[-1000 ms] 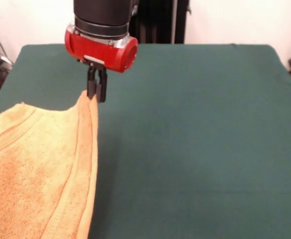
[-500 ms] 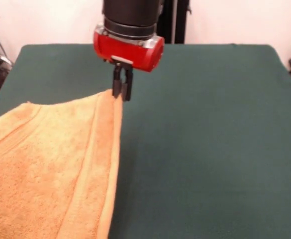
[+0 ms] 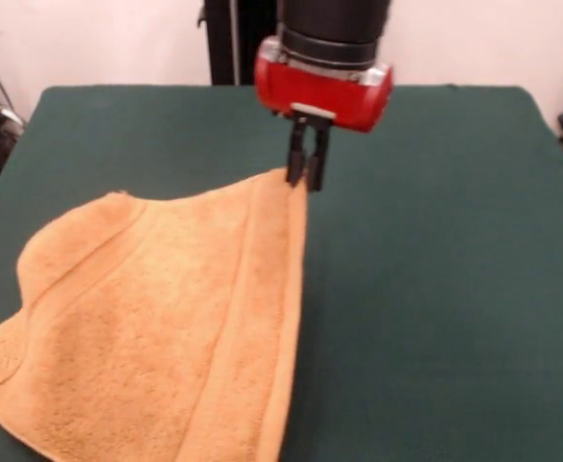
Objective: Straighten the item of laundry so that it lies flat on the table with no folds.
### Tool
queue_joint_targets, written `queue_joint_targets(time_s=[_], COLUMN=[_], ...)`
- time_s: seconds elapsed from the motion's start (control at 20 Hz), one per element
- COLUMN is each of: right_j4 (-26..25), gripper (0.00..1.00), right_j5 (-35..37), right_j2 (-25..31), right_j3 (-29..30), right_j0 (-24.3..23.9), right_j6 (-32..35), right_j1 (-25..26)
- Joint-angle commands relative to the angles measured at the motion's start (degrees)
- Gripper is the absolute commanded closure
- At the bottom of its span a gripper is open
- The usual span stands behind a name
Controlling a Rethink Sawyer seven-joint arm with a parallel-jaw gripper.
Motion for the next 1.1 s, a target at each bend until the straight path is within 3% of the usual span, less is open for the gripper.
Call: queue_joint_targets(time_s=[0.05,0.8,1.1], right_j4=[5.0,7.8,8.1], gripper=[1.00,1.00,1.00], right_j5=[1.6,1.6,1.6], right_j2=[-0.4,-2.0,-1.2], right_j3=[3.8,4.7,4.2], right_j0=[6.0,5.6,3.3], right_j6=[18.7,14.8,11.3], right_j1=[2.1,1.5,1.6])
